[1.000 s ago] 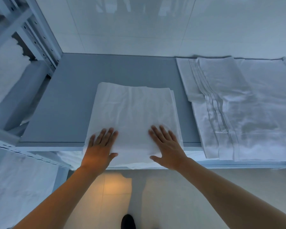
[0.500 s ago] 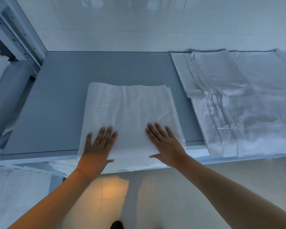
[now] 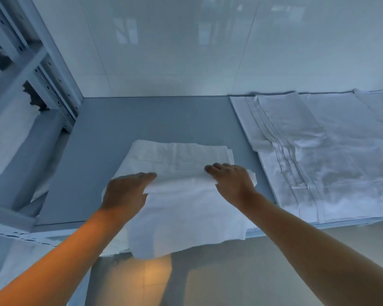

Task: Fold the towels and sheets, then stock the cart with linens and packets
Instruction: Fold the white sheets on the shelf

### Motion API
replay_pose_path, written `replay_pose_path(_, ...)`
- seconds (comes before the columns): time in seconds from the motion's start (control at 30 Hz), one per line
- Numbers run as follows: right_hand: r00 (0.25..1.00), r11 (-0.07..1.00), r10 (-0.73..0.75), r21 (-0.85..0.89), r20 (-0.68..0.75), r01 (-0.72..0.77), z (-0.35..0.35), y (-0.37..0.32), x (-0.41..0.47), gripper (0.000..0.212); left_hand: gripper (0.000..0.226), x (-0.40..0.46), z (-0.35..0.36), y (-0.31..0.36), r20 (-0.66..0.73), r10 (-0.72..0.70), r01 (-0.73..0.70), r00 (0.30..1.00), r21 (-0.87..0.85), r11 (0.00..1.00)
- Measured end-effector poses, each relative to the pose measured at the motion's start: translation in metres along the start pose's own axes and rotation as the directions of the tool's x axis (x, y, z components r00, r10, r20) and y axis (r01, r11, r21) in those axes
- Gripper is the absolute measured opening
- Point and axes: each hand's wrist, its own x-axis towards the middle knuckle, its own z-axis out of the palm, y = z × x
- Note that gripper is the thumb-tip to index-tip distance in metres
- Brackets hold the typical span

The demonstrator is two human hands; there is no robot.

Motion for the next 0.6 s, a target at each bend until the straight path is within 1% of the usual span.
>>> replay_pose_path(0.1,0.984,0.999,0.037,-0.032,-0.177,-0.043,-0.058,0.002,0.047,0.047,0.065,0.040,-0.057,-0.016,-0.165,-0.030,0.032,0.986,0.010,0.999)
replay_pose_path(0.17,0.942,0.997,0.023,-0.064,-0.334,-0.047,-0.093,0.004,0.068,0.047,0.062,0.064,-0.092,-0.026,-0.309,-0.029,0.040,0.951,0.027,0.999)
replay_pose_path(0.23,0.858,0.995,-0.030,-0.100,-0.512,-0.024,-0.124,0.005,0.081,0.048,0.062,0.074,-0.119,-0.034,-0.486,0.009,0.024,0.874,0.061,0.998)
replay_pose_path(0.3,0.757,0.992,-0.092,-0.129,-0.647,0.010,-0.140,0.002,0.085,0.048,0.060,0.070,-0.130,-0.036,-0.636,0.059,0.003,0.770,0.097,0.995)
replay_pose_path(0.33,0.710,0.989,-0.127,-0.147,-0.693,0.033,-0.140,0.000,0.085,0.047,0.058,0.066,-0.128,-0.035,-0.676,0.068,-0.002,0.734,0.098,0.995)
replay_pose_path(0.37,0.677,0.985,-0.156,-0.160,-0.719,0.058,-0.134,-0.001,0.082,0.047,0.057,0.060,-0.120,-0.034,-0.690,0.061,0.005,0.721,0.093,0.996)
replay_pose_path(0.4,0.667,0.983,-0.178,-0.166,-0.724,0.082,-0.122,-0.002,0.077,0.048,0.058,0.052,-0.109,-0.034,-0.682,0.047,0.016,0.730,0.086,0.996)
replay_pose_path(0.43,0.676,0.982,-0.188,-0.162,-0.712,0.101,-0.106,-0.004,0.070,0.050,0.061,0.042,-0.093,-0.033,-0.657,0.027,0.026,0.754,0.070,0.997)
replay_pose_path(0.47,0.708,0.982,-0.186,-0.149,-0.682,0.114,-0.085,-0.005,0.061,0.052,0.064,0.032,-0.073,-0.032,-0.614,0.005,0.040,0.790,0.059,0.997)
replay_pose_path(0.5,0.765,0.985,-0.172,-0.127,-0.621,0.118,-0.060,-0.007,0.051,0.056,0.069,0.020,-0.048,-0.030,-0.550,-0.025,0.063,0.835,0.051,0.997)
replay_pose_path(0.53,0.849,0.989,-0.146,-0.092,-0.508,0.115,-0.034,-0.010,0.038,0.062,0.074,0.007,-0.023,-0.025,-0.447,-0.071,0.093,0.892,0.029,0.995)
replay_pose_path(0.57,0.937,0.993,-0.113,-0.050,-0.330,0.103,-0.007,-0.014,0.025,0.069,0.079,-0.006,0.003,-0.018,-0.311,-0.119,0.123,0.943,-0.007,0.992)
replay_pose_path(0.6,0.991,0.997,-0.082,-0.018,-0.105,0.081,0.020,-0.018,0.011,0.077,0.081,-0.019,0.028,-0.011,-0.144,-0.163,0.161,0.976,-0.026,0.987)
